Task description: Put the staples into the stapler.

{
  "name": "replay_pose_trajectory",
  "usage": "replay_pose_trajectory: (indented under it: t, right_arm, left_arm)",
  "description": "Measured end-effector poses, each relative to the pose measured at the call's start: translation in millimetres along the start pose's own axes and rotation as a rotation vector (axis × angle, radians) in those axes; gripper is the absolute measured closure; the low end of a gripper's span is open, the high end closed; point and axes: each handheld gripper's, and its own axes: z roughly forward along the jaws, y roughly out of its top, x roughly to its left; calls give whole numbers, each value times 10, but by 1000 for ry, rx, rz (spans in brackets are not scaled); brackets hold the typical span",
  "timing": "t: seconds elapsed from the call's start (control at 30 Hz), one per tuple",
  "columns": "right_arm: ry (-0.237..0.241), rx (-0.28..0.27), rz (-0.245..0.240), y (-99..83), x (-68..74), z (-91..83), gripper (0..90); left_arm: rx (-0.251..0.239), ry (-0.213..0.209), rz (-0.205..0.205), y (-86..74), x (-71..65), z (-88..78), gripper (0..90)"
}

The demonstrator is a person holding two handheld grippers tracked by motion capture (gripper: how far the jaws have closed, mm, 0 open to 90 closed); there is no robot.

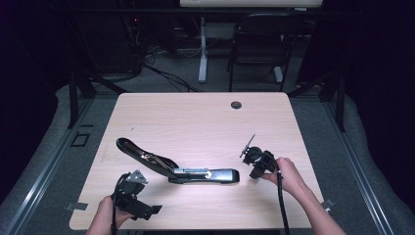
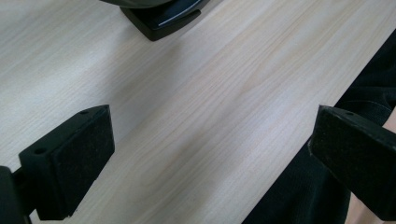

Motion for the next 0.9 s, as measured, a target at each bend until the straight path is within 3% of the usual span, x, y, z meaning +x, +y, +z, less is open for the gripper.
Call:
replay_pose_trajectory:
  t: [0.3,0.9]
  right_arm:
    - [-7,-25,-6,41,-1,-42,780]
    - [-4,-89,-33,157,64,-164,780]
  left_arm:
    - [13,5,0,4,27,16,3]
    - [-17,10,-30,-10,61,-13,3]
